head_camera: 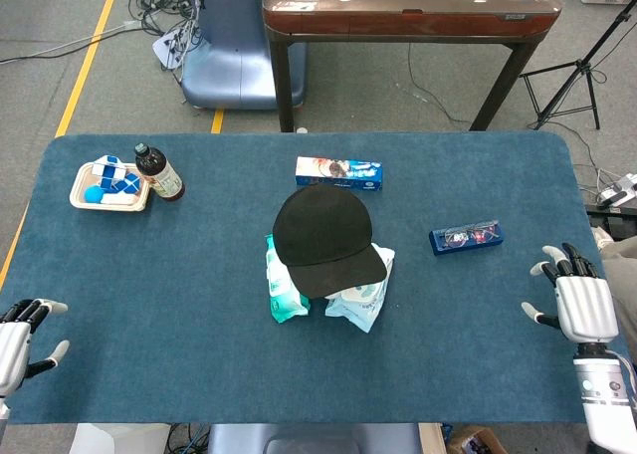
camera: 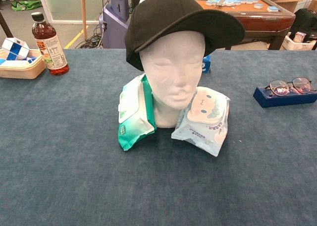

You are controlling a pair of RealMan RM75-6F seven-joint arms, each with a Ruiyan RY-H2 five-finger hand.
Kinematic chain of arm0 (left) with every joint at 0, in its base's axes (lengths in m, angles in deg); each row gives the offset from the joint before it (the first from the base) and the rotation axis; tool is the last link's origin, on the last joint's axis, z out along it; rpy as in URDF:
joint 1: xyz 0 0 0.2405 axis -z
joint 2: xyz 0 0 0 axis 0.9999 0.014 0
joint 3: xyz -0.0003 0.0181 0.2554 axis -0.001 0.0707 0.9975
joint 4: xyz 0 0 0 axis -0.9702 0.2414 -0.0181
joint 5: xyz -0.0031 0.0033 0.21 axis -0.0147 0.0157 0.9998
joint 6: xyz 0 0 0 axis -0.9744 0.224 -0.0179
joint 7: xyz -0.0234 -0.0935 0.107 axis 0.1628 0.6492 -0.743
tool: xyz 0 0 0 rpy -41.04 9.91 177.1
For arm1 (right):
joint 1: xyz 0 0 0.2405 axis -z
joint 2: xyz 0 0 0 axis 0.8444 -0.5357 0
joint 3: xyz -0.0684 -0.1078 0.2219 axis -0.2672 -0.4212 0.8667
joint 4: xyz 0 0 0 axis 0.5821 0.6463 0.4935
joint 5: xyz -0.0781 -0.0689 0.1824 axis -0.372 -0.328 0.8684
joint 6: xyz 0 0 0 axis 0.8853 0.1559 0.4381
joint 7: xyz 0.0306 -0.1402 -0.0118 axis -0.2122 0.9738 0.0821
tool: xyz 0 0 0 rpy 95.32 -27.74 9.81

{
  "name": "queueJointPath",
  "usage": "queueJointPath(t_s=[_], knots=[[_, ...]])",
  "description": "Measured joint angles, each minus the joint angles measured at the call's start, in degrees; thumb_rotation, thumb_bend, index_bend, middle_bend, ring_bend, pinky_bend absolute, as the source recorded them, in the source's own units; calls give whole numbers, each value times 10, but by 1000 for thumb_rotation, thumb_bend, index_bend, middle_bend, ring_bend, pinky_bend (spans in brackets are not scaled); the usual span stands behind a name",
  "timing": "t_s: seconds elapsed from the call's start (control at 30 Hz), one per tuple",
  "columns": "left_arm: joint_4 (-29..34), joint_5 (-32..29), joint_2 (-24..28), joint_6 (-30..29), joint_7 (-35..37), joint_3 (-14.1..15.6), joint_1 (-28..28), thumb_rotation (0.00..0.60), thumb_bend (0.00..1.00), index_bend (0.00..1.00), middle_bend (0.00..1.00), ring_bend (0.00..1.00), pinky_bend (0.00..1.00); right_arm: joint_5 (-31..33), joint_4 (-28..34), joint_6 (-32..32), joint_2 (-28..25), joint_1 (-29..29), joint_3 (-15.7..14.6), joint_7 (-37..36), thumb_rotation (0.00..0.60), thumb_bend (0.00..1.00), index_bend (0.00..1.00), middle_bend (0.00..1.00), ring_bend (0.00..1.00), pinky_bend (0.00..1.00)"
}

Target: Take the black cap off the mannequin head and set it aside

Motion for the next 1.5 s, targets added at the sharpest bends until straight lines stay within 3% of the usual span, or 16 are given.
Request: queueJointPath(t_s=[0.33, 0.6, 1.1, 1.5], knots=[[3, 0, 2, -8, 2, 1, -6, 600, 225, 355, 325, 241, 371, -23, -1, -4, 3, -5, -3, -13, 600, 21, 410, 239, 103, 217], [7, 2, 9, -26, 11, 2, -17, 600, 226, 355, 325, 241, 371, -108, 20, -50, 4, -12, -9, -30, 600, 21, 410, 250, 102, 223], [17, 2, 24, -38, 23, 2, -30, 600, 226, 354, 325, 244, 371, -260, 212, -67, -17, -55, -7, 144, 600, 19, 410, 235, 103, 224], [19, 8, 29, -38, 33, 4, -33, 600, 226, 354, 326, 247, 371, -299, 243, -32, 51, -104, 28, 220, 600, 18, 410, 227, 103, 225]])
